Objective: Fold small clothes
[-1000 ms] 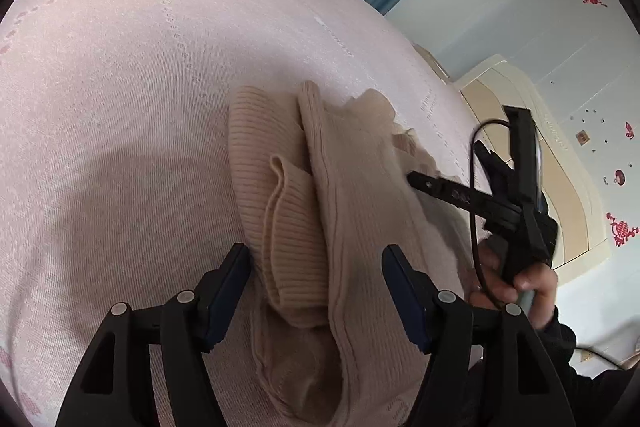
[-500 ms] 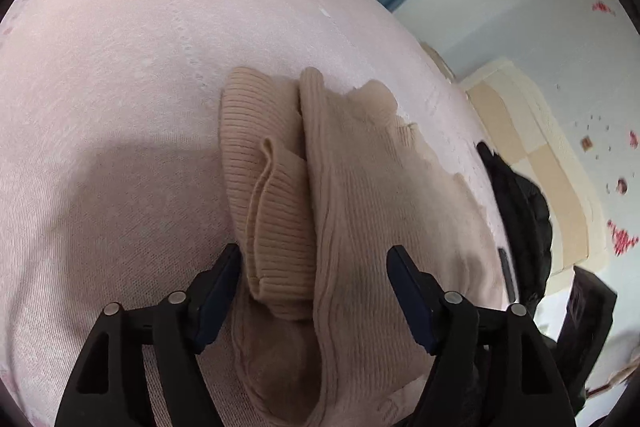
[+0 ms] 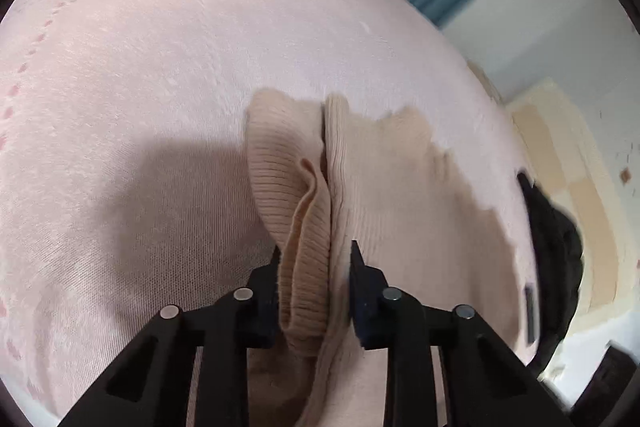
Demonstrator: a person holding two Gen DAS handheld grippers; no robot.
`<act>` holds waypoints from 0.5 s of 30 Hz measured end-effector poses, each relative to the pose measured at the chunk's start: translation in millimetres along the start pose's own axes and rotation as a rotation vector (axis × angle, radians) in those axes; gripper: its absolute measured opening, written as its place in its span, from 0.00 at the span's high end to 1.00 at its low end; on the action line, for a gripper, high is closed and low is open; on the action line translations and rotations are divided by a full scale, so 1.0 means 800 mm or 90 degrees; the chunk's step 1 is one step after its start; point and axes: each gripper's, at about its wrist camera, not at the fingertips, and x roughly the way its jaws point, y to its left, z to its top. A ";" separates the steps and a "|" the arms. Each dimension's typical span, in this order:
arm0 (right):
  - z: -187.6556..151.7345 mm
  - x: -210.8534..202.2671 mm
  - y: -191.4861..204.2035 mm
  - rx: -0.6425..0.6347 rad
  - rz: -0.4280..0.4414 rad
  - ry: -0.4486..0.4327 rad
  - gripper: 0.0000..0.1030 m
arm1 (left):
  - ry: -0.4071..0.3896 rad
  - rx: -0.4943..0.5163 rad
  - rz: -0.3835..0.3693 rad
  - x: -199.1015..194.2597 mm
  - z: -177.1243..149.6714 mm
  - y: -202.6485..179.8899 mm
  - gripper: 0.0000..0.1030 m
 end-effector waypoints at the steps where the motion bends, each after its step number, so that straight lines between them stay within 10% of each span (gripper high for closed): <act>1: 0.000 -0.005 -0.010 0.011 -0.001 -0.006 0.60 | -0.005 -0.003 -0.006 -0.005 0.001 -0.006 0.77; 15: -0.008 -0.099 -0.154 0.139 0.005 -0.140 0.60 | -0.055 0.078 0.023 -0.046 -0.006 -0.210 0.78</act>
